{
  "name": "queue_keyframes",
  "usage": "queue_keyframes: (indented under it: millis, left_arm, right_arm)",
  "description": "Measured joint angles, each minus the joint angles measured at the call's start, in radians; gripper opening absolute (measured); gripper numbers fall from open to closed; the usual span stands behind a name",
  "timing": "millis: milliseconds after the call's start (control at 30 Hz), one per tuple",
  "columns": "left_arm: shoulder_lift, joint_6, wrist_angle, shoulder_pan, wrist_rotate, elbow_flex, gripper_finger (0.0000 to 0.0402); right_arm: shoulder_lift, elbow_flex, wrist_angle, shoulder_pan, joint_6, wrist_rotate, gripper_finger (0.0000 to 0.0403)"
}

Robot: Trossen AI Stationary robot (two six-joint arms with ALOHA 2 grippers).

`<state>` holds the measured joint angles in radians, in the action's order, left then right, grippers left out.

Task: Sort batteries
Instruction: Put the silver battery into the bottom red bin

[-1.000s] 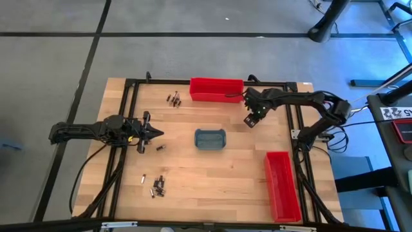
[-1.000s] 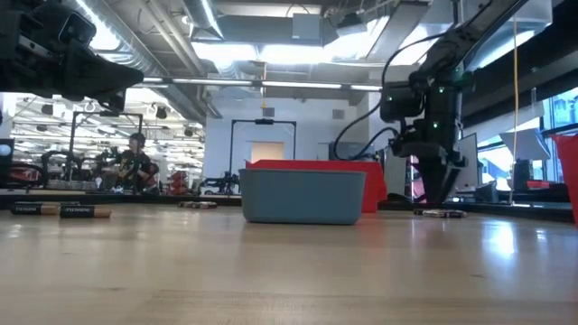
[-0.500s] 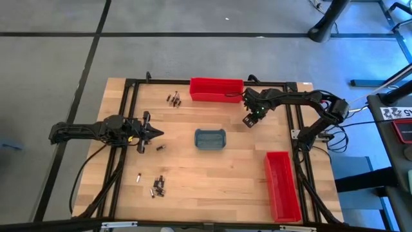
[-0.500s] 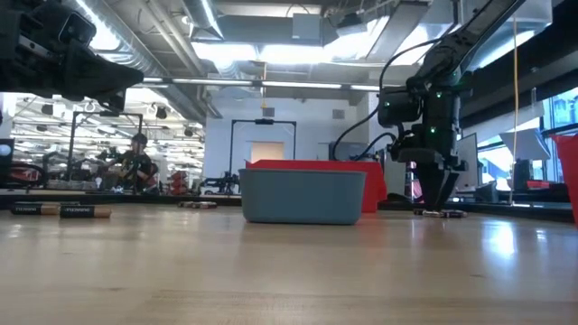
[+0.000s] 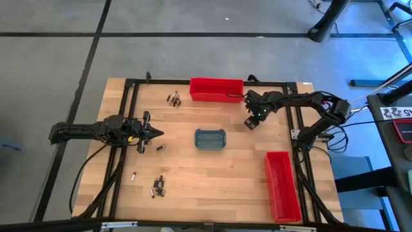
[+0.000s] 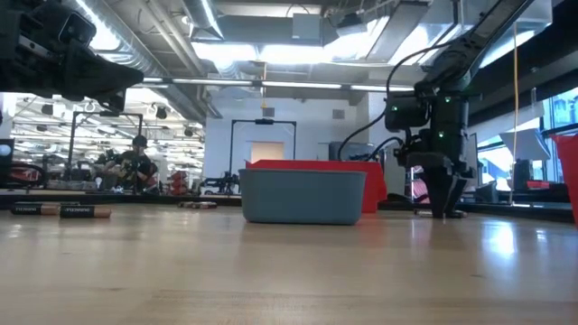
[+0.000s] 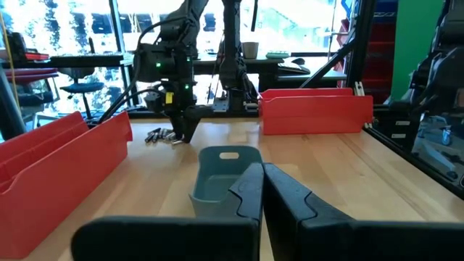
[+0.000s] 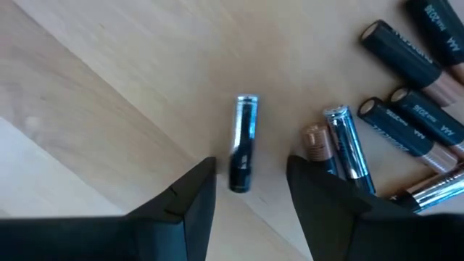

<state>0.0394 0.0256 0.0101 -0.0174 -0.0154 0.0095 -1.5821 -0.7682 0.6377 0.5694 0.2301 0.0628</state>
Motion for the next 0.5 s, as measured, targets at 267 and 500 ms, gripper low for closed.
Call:
queue_keyframes:
  millis: [267,500]
  left_arm:
    - [0.0,0.0,0.0,0.0,0.0,0.0,0.0001]
    - [0.0,0.0,0.0,0.0,0.0,0.0,0.0001]
  right_arm:
    - [-0.001,0.013,-0.034,0.0,-0.047,0.001,0.0051]
    - [0.061,-0.071,0.116,-0.1,-0.065,-0.124,0.0025]
